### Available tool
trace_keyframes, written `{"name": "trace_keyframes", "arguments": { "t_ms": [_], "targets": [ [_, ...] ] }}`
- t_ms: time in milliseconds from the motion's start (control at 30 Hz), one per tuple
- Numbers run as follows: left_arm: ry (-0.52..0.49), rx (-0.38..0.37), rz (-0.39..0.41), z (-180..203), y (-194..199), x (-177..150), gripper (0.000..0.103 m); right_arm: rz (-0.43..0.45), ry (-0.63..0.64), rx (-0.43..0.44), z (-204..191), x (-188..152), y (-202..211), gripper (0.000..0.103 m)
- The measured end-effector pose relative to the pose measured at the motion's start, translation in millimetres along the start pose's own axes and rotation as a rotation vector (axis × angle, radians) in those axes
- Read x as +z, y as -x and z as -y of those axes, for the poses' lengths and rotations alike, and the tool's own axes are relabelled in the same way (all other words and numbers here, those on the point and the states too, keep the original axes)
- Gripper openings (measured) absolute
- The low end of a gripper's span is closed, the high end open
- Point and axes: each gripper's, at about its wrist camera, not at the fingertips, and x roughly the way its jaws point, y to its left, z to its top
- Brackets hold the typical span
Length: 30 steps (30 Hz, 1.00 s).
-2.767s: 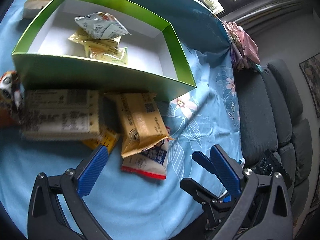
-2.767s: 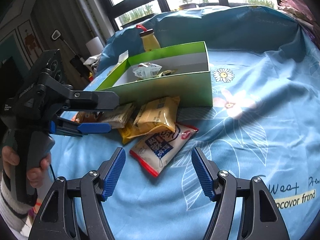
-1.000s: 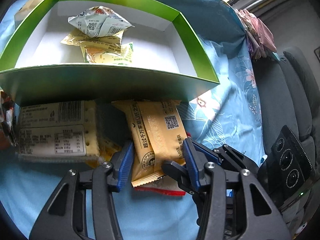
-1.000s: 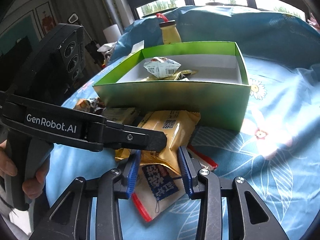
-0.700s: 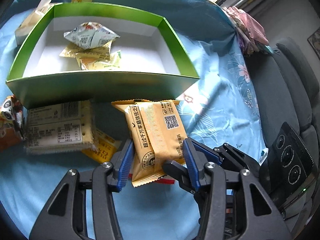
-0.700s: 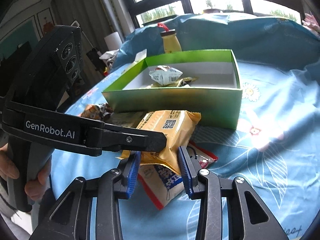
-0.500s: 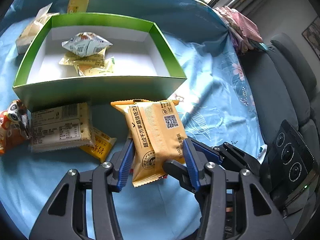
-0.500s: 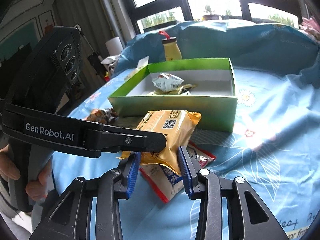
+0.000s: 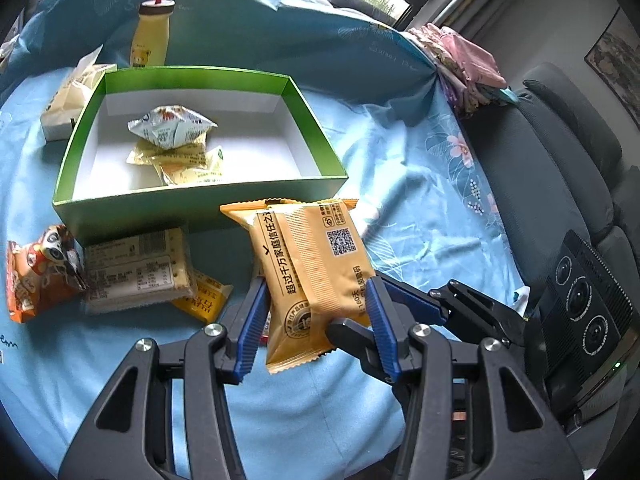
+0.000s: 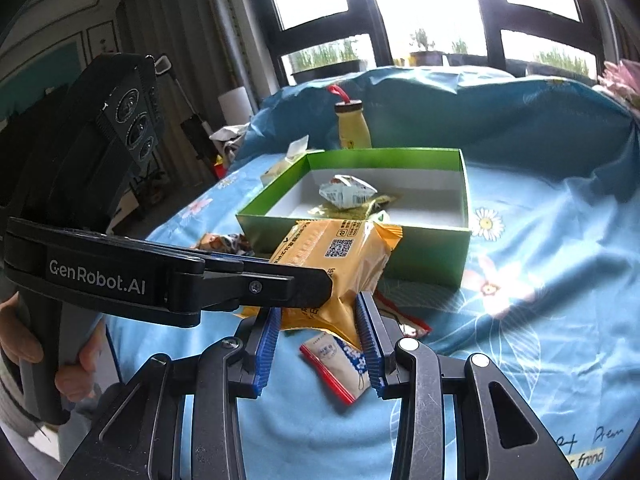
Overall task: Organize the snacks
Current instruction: 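Lift the tan packet and carry it over the green box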
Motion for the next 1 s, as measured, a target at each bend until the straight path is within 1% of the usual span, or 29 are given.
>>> {"name": "trace_keyframes", "arguments": {
  "t_ms": [367, 667, 800, 1000],
  "targets": [
    [-0.015, 0.003, 0.046, -12.0, 11.3, 22.3, 0.05, 0.022, 0.046, -0.015, -8.2, 26.0, -11.6, 0.04],
    [-0.016, 0.007, 0.066, -25.0, 8.2, 44.0, 0.05, 0.035, 0.058, -0.011, -2.8, 46.3, -29.9, 0.04],
    [-0.029, 0.022, 0.075, -29.9, 4.9, 56.6, 0.05, 0.039, 0.065, -0.013, 0.1, 53.7, -38.4, 0.04],
    [-0.02, 0.031, 0.083, -40.6, 0.2, 70.4, 0.051, 0.039, 0.077, -0.01, 5.3, 65.4, -53.6, 0.04]
  ]
}}
